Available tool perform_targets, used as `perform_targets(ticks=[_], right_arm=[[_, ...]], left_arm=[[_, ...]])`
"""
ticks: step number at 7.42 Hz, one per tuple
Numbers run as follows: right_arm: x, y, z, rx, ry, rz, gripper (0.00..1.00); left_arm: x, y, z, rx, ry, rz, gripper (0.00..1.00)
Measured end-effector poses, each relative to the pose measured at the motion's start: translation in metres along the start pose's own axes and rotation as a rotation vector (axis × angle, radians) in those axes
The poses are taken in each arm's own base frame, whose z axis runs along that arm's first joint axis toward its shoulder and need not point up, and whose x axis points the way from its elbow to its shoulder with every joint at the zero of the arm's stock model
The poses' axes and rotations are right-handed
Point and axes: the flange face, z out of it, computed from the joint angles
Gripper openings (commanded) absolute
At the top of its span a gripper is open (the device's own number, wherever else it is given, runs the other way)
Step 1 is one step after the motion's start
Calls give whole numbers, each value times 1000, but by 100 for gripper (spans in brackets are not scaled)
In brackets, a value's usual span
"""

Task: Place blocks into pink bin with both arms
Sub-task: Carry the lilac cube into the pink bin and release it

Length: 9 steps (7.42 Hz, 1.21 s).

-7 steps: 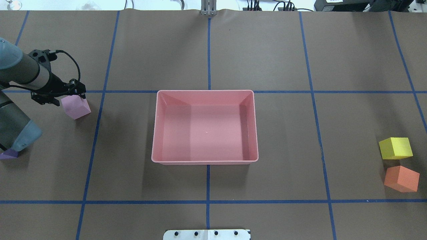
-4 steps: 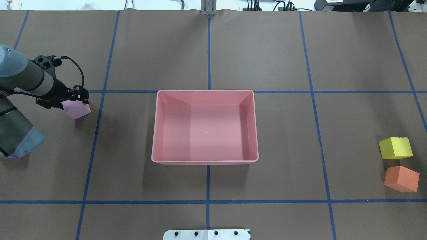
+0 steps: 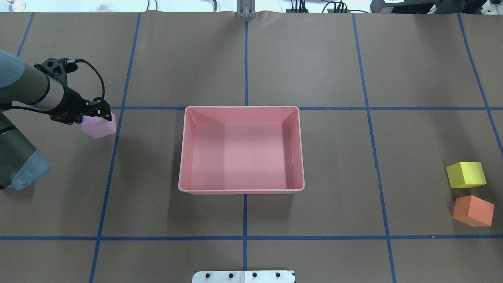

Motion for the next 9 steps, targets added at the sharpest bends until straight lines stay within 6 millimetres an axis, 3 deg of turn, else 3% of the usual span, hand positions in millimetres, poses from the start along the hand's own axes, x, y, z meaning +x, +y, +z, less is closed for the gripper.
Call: perform_targets(ticks=[2, 3, 5, 6, 7, 8, 9], right_arm=[[-20, -5, 3, 9, -6, 14, 100], [-42, -9, 9, 22, -14, 40, 100], [-88, -15, 27, 71, -49, 93, 100], [-110, -13, 34, 82, -70, 110, 100], [-128, -6, 38, 82, -85, 119, 100], [-142, 7, 40, 75, -95, 128, 100], [-149, 22, 44, 62, -97, 139, 100]], left_arm=[[51, 14, -48, 14, 53, 27, 0], [81, 19, -65, 18, 86, 20, 0], [158, 48, -71, -17, 156, -20, 0], [202, 74, -62, -32, 160, -31, 79], [248, 100, -54, -29, 135, -29, 100], [288, 122, -52, -27, 102, -24, 100], [308, 134, -54, -28, 85, -21, 100]])
